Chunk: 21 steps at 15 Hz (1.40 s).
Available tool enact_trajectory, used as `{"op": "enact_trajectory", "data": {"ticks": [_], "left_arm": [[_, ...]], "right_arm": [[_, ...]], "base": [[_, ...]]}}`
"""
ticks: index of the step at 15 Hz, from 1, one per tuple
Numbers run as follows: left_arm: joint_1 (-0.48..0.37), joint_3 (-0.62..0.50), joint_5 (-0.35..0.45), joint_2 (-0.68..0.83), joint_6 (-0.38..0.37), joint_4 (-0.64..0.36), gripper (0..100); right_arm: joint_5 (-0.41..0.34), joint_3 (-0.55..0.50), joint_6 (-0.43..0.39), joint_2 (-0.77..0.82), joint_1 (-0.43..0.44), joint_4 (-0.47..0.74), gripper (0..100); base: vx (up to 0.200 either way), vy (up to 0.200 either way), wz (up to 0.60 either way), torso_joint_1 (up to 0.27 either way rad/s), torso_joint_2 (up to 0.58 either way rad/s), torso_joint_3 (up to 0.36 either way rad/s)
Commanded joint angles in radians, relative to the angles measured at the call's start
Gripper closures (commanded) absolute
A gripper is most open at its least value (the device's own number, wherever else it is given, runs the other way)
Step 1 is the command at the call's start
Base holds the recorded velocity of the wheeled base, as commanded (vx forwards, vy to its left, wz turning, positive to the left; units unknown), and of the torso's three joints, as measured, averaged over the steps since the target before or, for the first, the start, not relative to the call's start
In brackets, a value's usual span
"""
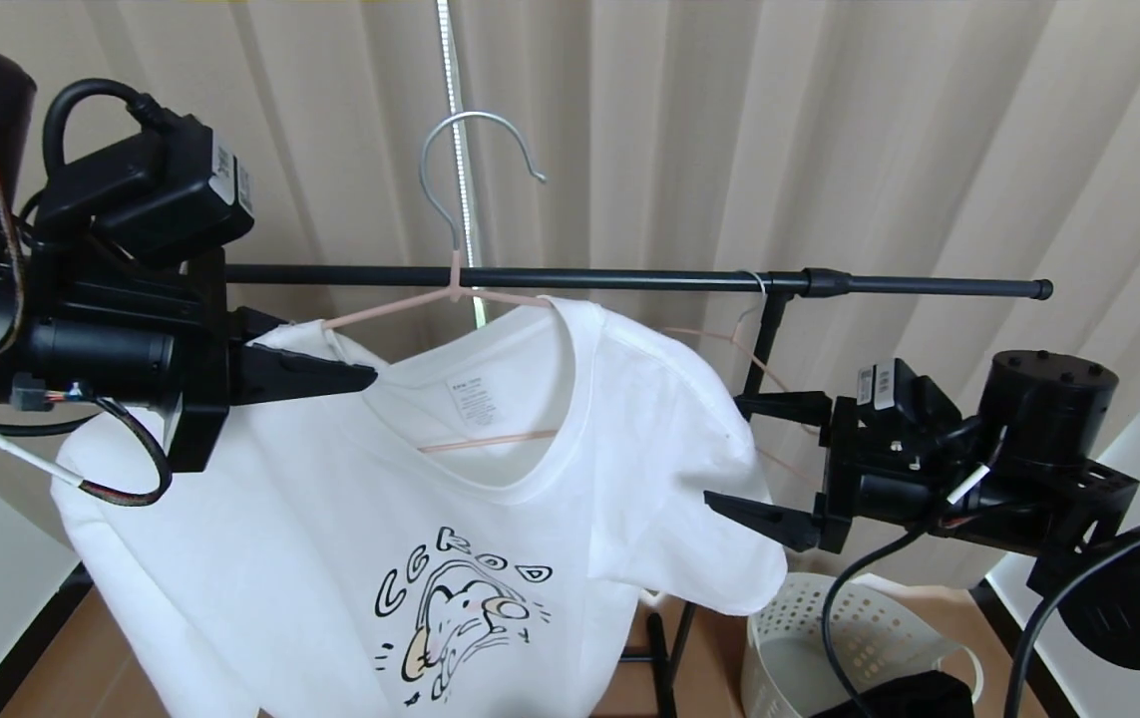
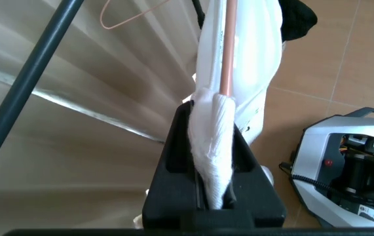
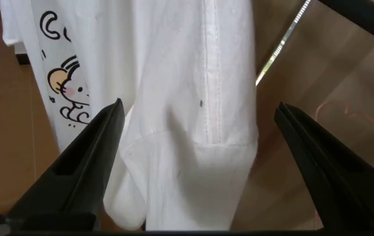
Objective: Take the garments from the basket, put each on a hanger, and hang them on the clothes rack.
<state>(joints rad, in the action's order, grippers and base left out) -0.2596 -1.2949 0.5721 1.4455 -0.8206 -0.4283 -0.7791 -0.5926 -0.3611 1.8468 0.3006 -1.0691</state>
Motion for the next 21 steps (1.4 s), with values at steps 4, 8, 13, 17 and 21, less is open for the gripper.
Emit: {"op": "enact_trajectory", "data": {"ticks": [4,8,13,17,21], "left_arm": [[0.01,0.009,0.0,-0.04,0.02,0.0,100],[0.01,0.022,0.0,-0.065,0.028,0.0,100],[0.029,0.052,0.0,-0.094,0.028,0.0,100],[0.048,0.063,0.0,-0.105,0.028,0.0,100],[0.072,0.091,0.003,-0.12,0.028,0.002,100]], "right_arm": [[0.0,-0.018,-0.019,0.091,0.0,0.0,0],[0.0,-0.026,-0.019,0.094,-0.002,0.0,100],[0.0,-0.053,-0.016,0.097,-0.046,0.0,100],[-0.002,-0.066,-0.015,0.095,-0.06,0.001,100],[-0.002,-0.078,-0.001,0.097,-0.078,0.001,100]], "base": [[0.0,0.0,0.0,0.0,0.0,0.0],[0.0,0.0,0.0,0.0,0.0,0.0],[0.0,0.0,0.0,0.0,0.0,0.0],[0.0,0.0,0.0,0.0,0.0,0.0],[0.0,0.0,0.0,0.0,0.0,0.0]]}}
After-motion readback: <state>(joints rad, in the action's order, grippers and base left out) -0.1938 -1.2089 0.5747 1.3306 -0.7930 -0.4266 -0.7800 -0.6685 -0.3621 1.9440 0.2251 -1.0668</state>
